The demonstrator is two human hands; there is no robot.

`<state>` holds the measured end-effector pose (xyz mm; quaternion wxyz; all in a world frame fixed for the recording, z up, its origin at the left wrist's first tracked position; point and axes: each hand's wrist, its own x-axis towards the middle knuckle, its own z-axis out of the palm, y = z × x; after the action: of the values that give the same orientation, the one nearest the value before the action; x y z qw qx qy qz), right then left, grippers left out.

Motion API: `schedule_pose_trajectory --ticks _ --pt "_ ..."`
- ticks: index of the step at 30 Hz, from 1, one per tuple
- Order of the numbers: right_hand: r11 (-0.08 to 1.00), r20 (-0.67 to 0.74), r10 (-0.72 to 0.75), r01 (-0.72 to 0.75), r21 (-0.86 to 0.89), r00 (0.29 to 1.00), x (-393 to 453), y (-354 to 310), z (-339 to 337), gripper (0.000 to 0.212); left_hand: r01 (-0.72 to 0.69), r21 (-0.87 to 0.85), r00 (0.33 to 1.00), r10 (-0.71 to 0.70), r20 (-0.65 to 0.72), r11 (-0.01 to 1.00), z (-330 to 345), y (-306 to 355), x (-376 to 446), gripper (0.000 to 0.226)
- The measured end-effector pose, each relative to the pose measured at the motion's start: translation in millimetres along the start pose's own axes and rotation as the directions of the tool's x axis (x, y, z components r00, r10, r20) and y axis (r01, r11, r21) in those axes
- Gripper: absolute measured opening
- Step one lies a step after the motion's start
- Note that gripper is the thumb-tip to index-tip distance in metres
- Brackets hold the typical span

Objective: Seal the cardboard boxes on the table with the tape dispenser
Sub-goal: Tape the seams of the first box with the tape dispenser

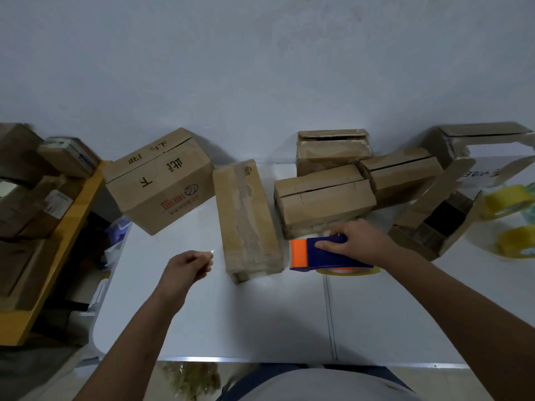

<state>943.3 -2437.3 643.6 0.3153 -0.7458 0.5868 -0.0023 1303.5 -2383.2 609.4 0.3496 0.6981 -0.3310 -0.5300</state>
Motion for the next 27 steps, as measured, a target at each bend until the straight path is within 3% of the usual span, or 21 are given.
schedule_pose_trajectory --ticks 3,8,12,27 --pt "0.999 0.006 0.022 -0.022 -0.026 1.0 7 3 1 0.07 0.066 -0.017 0.997 -0.066 -0.033 0.998 2 -21 -4 0.017" --pt "0.994 -0.109 0.067 -0.075 -0.076 0.992 25 1 5 0.077 0.088 -0.057 0.981 -0.097 -0.168 0.994 15 -40 -4 0.019" --pt "0.98 -0.057 0.051 -0.061 -0.189 0.997 36 2 8 0.067 0.096 -0.011 0.976 -0.096 -0.196 0.995 25 -44 -3 0.025" --pt "0.978 -0.013 0.054 -0.056 -0.2 0.998 53 10 13 0.064 0.171 0.032 0.957 -0.158 -0.243 0.985 46 -43 2 0.046"
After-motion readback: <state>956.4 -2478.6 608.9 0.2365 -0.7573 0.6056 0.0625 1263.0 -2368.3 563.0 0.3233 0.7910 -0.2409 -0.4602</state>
